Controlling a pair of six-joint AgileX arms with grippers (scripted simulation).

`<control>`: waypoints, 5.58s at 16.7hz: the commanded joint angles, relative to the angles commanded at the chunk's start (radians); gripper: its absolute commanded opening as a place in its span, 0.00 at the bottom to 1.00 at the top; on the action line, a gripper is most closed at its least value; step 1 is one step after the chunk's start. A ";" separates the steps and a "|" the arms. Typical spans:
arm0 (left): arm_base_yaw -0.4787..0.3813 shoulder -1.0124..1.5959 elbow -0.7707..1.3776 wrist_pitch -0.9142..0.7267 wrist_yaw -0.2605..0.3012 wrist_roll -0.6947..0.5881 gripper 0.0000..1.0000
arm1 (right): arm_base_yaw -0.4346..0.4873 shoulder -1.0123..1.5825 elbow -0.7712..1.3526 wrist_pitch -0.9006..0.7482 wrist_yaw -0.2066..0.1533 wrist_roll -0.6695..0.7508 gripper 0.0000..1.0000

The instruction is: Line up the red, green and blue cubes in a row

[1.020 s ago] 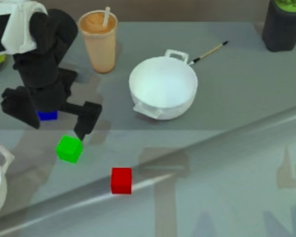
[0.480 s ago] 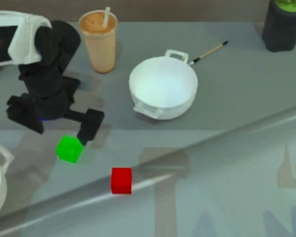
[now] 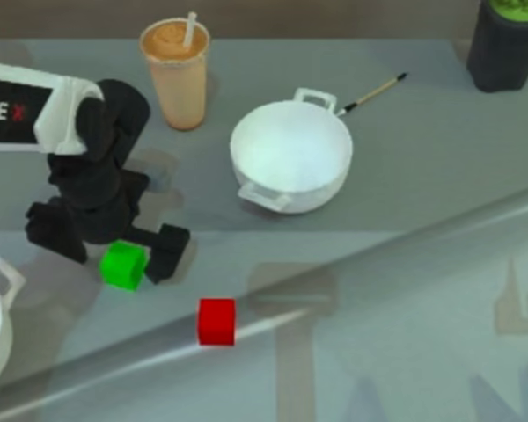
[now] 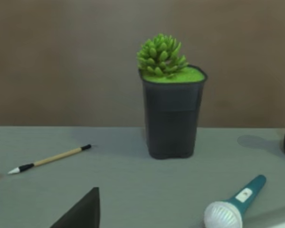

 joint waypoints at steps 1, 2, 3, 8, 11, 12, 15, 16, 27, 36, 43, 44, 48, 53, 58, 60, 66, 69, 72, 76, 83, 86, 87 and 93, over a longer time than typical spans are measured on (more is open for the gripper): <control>0.000 0.000 0.000 0.000 0.000 0.000 1.00 | 0.000 0.000 0.000 0.000 0.000 0.000 1.00; 0.000 0.000 0.000 0.000 0.000 0.000 1.00 | 0.000 0.000 0.000 0.000 0.000 0.000 1.00; 0.000 0.000 0.000 0.000 0.000 0.000 1.00 | 0.000 0.000 0.000 0.000 0.000 0.000 1.00; 0.000 0.000 0.000 0.000 0.000 0.000 0.62 | 0.000 0.000 0.000 0.000 0.000 0.000 1.00; 0.000 0.000 0.000 0.000 0.000 0.000 0.40 | 0.000 0.000 0.000 0.000 0.000 0.000 1.00; 0.000 0.000 0.000 0.000 0.000 0.000 0.32 | 0.000 0.000 0.000 0.000 0.000 0.000 1.00; 0.000 0.000 0.000 0.000 0.000 0.000 0.10 | 0.000 0.000 0.000 0.000 0.000 0.000 1.00; 0.000 0.000 0.000 0.000 0.000 0.000 0.02 | 0.000 0.000 0.000 0.000 0.000 0.000 1.00; 0.000 -0.025 0.019 -0.025 0.000 0.002 0.00 | 0.000 0.000 0.000 0.000 0.000 0.000 1.00; 0.019 -0.130 0.147 -0.260 -0.001 -0.002 0.00 | 0.000 0.000 0.000 0.000 0.000 0.000 1.00; -0.068 -0.096 0.198 -0.285 -0.003 -0.113 0.00 | 0.000 0.000 0.000 0.000 0.000 0.000 1.00; -0.101 -0.083 0.219 -0.297 -0.003 -0.166 0.00 | 0.000 0.000 0.000 0.000 0.000 0.000 1.00; -0.262 -0.031 0.314 -0.349 -0.007 -0.440 0.00 | 0.000 0.000 0.000 0.000 0.000 0.000 1.00; -0.453 0.011 0.416 -0.401 -0.011 -0.755 0.00 | 0.000 0.000 0.000 0.000 0.000 0.000 1.00; -0.516 0.020 0.447 -0.416 -0.013 -0.837 0.00 | 0.000 0.000 0.000 0.000 0.000 0.000 1.00; -0.512 0.016 0.444 -0.414 -0.012 -0.835 0.00 | 0.000 0.000 0.000 0.000 0.000 0.000 1.00; -0.513 0.056 0.355 -0.285 -0.012 -0.835 0.00 | 0.000 0.000 0.000 0.000 0.000 0.000 1.00; -0.514 0.086 0.293 -0.194 -0.012 -0.835 0.00 | 0.000 0.000 0.000 0.000 0.000 0.000 1.00; -0.515 0.094 0.275 -0.170 -0.012 -0.835 0.00 | 0.000 0.000 0.000 0.000 0.000 0.000 1.00; -0.515 0.094 0.275 -0.170 -0.012 -0.835 0.15 | 0.000 0.000 0.000 0.000 0.000 0.000 1.00; -0.515 0.094 0.275 -0.170 -0.012 -0.835 0.68 | 0.000 0.000 0.000 0.000 0.000 0.000 1.00; -0.515 0.094 0.275 -0.170 -0.012 -0.835 0.90 | 0.000 0.000 0.000 0.000 0.000 0.000 1.00; -0.515 0.094 0.275 -0.170 -0.012 -0.835 0.98 | 0.000 0.000 0.000 0.000 0.000 0.000 1.00; -0.515 0.094 0.275 -0.170 -0.012 -0.835 1.00 | 0.000 0.000 0.000 0.000 0.000 0.000 1.00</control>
